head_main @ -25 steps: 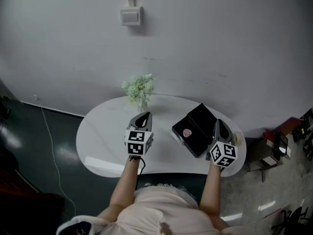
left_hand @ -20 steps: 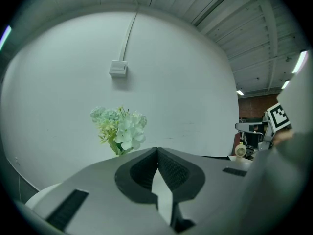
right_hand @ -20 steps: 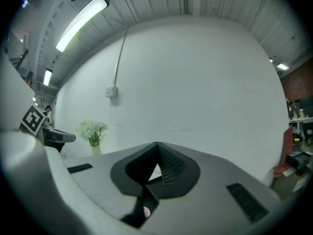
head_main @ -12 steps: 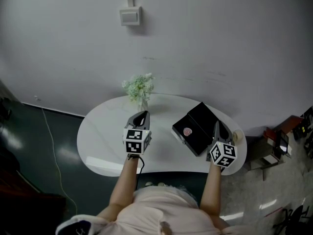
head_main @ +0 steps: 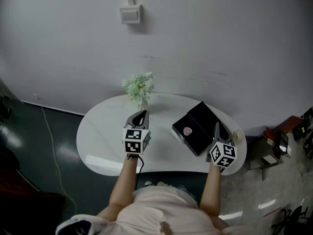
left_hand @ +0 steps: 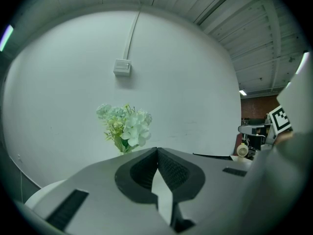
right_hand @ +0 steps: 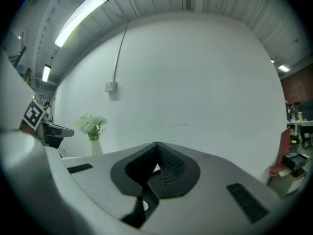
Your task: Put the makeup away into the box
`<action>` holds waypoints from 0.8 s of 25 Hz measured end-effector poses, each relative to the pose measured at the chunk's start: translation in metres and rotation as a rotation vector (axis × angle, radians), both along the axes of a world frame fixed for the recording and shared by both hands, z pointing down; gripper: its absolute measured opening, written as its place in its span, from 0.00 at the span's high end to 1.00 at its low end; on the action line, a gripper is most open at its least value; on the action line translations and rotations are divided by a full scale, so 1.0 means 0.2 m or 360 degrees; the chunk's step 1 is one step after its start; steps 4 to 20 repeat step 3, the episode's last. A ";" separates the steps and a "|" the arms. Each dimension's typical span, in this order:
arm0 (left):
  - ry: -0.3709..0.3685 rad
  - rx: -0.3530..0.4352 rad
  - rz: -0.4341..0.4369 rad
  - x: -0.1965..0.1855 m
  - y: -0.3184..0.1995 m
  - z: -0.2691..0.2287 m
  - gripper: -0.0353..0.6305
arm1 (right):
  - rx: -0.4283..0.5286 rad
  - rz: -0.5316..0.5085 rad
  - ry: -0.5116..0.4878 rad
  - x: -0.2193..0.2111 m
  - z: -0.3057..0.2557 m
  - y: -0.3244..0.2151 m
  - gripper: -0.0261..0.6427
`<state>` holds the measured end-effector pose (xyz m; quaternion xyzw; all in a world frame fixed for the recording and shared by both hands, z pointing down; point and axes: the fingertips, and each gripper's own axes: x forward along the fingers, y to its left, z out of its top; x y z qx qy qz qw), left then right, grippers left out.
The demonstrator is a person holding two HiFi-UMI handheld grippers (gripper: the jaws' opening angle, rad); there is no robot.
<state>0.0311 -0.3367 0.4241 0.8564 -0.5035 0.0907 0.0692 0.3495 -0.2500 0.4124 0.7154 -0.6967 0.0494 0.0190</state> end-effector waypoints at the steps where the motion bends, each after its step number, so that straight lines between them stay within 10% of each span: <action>1: 0.0001 -0.0001 0.0000 0.00 0.00 0.00 0.91 | -0.0002 0.0002 0.0000 0.00 0.00 0.00 0.94; 20: 0.0003 -0.0003 0.0001 0.00 0.00 0.00 0.91 | -0.0005 0.0006 -0.0002 0.01 0.01 0.00 0.94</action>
